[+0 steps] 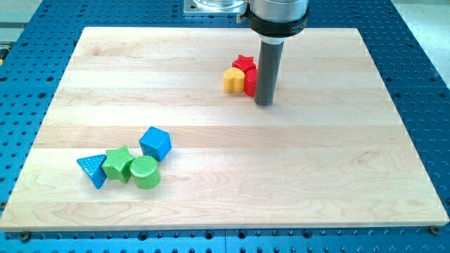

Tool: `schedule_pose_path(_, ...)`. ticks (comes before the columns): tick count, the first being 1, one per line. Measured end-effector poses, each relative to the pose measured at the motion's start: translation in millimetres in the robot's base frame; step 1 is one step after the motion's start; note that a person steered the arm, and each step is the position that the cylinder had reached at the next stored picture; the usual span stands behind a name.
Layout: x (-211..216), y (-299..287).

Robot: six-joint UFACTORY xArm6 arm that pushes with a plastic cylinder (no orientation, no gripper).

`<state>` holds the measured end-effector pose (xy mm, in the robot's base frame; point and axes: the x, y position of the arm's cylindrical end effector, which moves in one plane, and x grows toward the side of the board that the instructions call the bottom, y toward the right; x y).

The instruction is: Push the cube into the green star

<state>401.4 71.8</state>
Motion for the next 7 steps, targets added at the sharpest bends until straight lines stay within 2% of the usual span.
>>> schedule_pose_path(2, 15.1, -3.8)
schedule_pose_path(3, 85.7, -49.4)
schedule_pose_path(4, 86.7, -102.9)
schedule_pose_path(5, 120.4, -159.2)
schedule_pose_path(6, 100.8, -150.3)
schedule_pose_path(7, 63.9, -151.9)
